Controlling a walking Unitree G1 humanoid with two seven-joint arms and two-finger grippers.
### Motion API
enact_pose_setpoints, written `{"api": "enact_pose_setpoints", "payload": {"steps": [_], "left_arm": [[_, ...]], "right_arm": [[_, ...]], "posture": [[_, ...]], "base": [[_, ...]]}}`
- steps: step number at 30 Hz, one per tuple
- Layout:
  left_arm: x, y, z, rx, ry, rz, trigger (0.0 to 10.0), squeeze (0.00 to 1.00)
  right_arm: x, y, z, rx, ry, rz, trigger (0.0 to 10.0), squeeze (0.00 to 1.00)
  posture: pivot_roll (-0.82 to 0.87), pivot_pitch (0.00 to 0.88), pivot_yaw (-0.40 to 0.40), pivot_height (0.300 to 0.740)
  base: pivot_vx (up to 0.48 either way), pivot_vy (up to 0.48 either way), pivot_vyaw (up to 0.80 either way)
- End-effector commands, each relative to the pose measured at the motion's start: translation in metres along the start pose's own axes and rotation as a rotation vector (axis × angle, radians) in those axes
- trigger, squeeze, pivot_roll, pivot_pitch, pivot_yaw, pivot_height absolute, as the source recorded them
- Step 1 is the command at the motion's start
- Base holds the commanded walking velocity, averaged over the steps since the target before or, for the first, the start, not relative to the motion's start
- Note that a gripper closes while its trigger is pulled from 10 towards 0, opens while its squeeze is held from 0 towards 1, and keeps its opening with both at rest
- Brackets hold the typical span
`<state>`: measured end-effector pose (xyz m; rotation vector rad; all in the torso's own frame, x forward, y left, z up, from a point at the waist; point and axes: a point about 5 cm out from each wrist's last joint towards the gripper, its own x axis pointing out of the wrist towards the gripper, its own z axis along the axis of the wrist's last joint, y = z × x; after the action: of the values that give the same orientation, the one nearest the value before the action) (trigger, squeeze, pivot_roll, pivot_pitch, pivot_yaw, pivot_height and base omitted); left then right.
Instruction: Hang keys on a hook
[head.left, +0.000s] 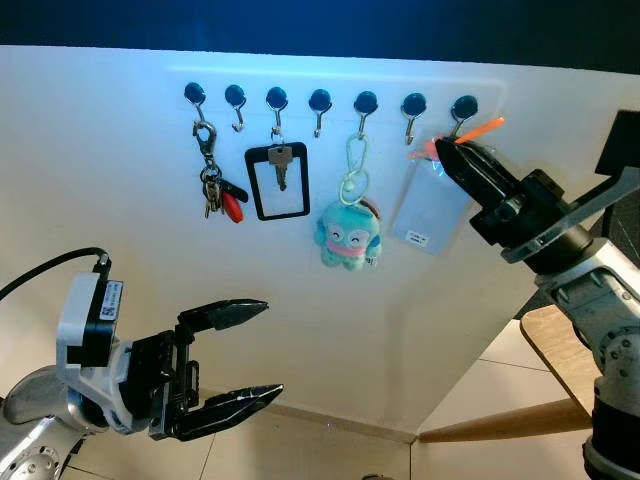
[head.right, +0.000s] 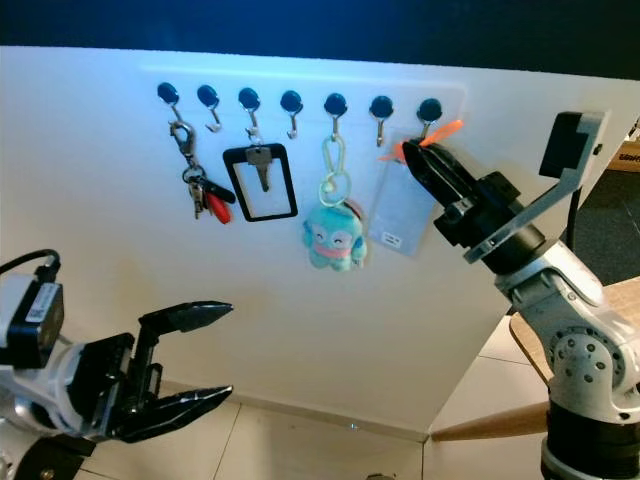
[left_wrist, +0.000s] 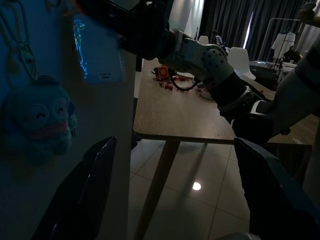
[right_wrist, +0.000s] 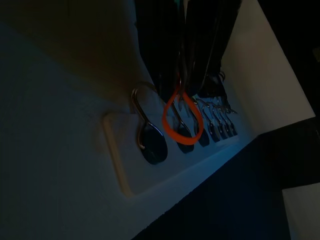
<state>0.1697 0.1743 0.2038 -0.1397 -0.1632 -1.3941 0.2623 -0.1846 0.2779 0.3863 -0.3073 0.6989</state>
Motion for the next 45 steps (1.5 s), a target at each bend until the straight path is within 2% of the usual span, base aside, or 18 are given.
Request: {"api": "enact_pose_setpoints", "payload": {"steps": [1,15,24,31,39,45], "left_arm": [[0.000,-0.001,0.001,0.006,0.038,-0.024,10.0,0.00],[0.001,-0.001,0.001,0.007,0.038,-0.032,10.0,0.00],[0.001,-0.002,0.001,0.007,0.039,-0.032,10.0,0.00],[0.001,-0.002,0.001,0.008,0.041,-0.032,10.0,0.00],[0.001,-0.002,0.001,0.007,0.042,-0.034,10.0,0.00],[0.001,-0.002,0.002,0.009,0.044,-0.036,10.0,0.00]], "right_arm": [[-0.009,-0.017,-0.016,0.027,0.071,-0.130,10.0,0.00],[-0.018,-0.031,-0.027,0.043,0.078,-0.219,10.0,0.00],[-0.019,-0.029,-0.027,0.068,0.013,-0.178,10.0,0.00],[-0.020,-0.029,-0.030,0.069,0.015,-0.178,10.0,0.00],[-0.020,-0.028,-0.027,0.079,-0.025,-0.166,10.0,0.00],[-0.016,-0.026,-0.013,0.097,-0.100,-0.152,10.0,0.00]], "posture": [[-0.13,0.071,0.051,0.740],[-0.13,0.073,0.054,0.740],[-0.13,0.076,0.055,0.740],[-0.13,0.077,0.056,0.740],[-0.13,0.079,0.057,0.740],[-0.13,0.079,0.060,0.740]], "base": [[0.000,0.000,0.00],[0.000,0.000,0.00],[0.000,0.000,0.00],[0.000,0.000,0.00],[0.000,0.000,0.00],[0.000,0.000,0.00]]}}
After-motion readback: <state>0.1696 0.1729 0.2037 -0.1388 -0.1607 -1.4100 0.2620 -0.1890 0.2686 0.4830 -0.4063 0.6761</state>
